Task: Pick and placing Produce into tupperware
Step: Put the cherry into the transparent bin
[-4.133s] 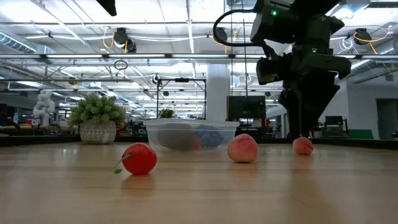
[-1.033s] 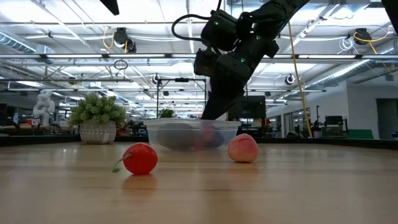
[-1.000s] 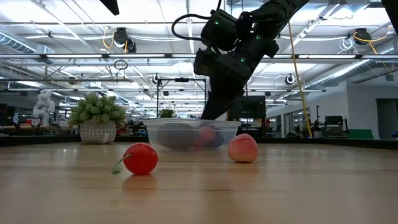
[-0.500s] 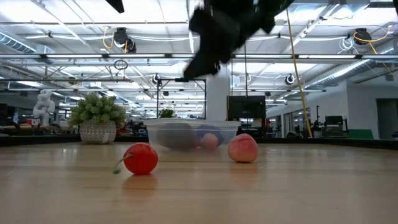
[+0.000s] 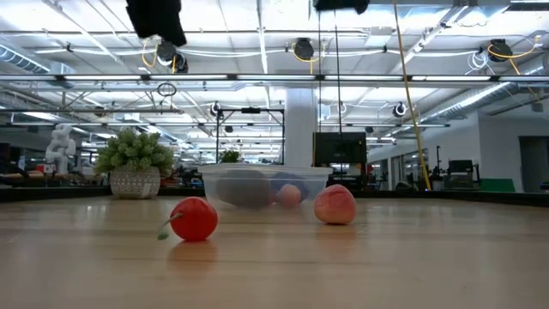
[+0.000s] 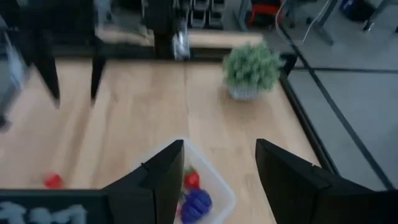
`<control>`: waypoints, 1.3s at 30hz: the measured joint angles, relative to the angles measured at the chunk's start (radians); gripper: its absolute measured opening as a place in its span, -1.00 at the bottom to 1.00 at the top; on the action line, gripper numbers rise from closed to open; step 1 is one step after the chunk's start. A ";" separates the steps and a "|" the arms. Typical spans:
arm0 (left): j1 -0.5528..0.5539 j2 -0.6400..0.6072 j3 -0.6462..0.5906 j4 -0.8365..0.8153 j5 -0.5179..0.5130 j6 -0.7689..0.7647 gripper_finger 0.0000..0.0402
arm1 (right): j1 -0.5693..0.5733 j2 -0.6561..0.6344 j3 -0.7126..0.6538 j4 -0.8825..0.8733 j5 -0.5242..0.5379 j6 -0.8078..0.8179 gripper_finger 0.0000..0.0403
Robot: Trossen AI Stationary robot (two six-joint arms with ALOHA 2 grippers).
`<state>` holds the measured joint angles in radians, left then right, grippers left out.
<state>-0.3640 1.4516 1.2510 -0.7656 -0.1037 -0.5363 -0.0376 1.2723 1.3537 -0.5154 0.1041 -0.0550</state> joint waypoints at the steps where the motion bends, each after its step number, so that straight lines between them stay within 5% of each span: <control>1: -0.012 0.016 -0.030 0.069 0.021 -0.006 0.03 | 0.000 -0.024 0.000 -0.003 0.000 0.017 -0.07; 15: -0.084 0.338 -0.089 0.425 0.287 -0.076 0.03 | 0.022 -0.045 -0.004 -0.021 -0.001 0.070 -0.07; 39: -0.066 0.395 -0.089 0.462 0.129 -0.071 0.03 | 0.022 0.056 -0.005 -0.043 -0.003 0.025 -0.07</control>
<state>-0.4305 1.8467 1.1622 -0.3038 0.0252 -0.6077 -0.0158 1.3285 1.3491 -0.5580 0.1008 -0.0301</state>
